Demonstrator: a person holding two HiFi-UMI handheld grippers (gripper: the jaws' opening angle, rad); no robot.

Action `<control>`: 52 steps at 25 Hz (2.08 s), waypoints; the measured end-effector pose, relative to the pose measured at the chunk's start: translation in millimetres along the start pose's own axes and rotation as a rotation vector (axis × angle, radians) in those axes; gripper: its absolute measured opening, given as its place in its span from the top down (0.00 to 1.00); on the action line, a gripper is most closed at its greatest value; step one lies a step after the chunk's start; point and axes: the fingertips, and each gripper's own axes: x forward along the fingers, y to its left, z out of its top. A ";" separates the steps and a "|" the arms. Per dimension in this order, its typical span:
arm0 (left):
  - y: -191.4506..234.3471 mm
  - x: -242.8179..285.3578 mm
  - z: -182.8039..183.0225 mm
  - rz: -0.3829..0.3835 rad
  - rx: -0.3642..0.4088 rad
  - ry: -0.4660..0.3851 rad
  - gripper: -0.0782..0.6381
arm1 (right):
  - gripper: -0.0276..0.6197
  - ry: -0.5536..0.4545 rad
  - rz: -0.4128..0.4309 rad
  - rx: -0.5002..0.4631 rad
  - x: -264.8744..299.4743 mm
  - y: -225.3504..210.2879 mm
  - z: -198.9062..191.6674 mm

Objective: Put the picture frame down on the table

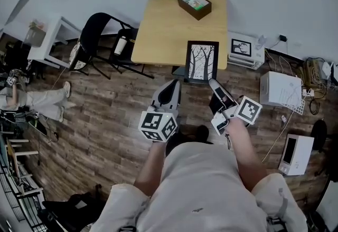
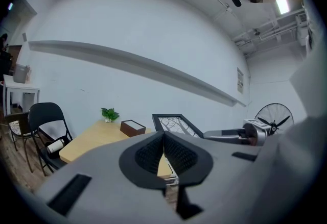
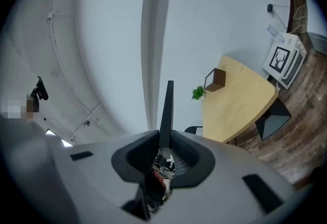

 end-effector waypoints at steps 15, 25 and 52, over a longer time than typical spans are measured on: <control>49.1 4.4 -8.3 0.026 -0.027 0.041 0.88 | 0.85 -0.004 -0.040 0.046 34.2 -23.6 -5.0; 63.1 11.8 -6.9 0.017 -0.007 0.022 0.88 | 0.85 0.003 -0.020 0.017 50.9 -27.2 -4.1; 225.2 104.2 53.6 -0.072 0.013 0.055 0.88 | 0.85 -0.030 -0.086 0.070 243.6 -61.0 26.8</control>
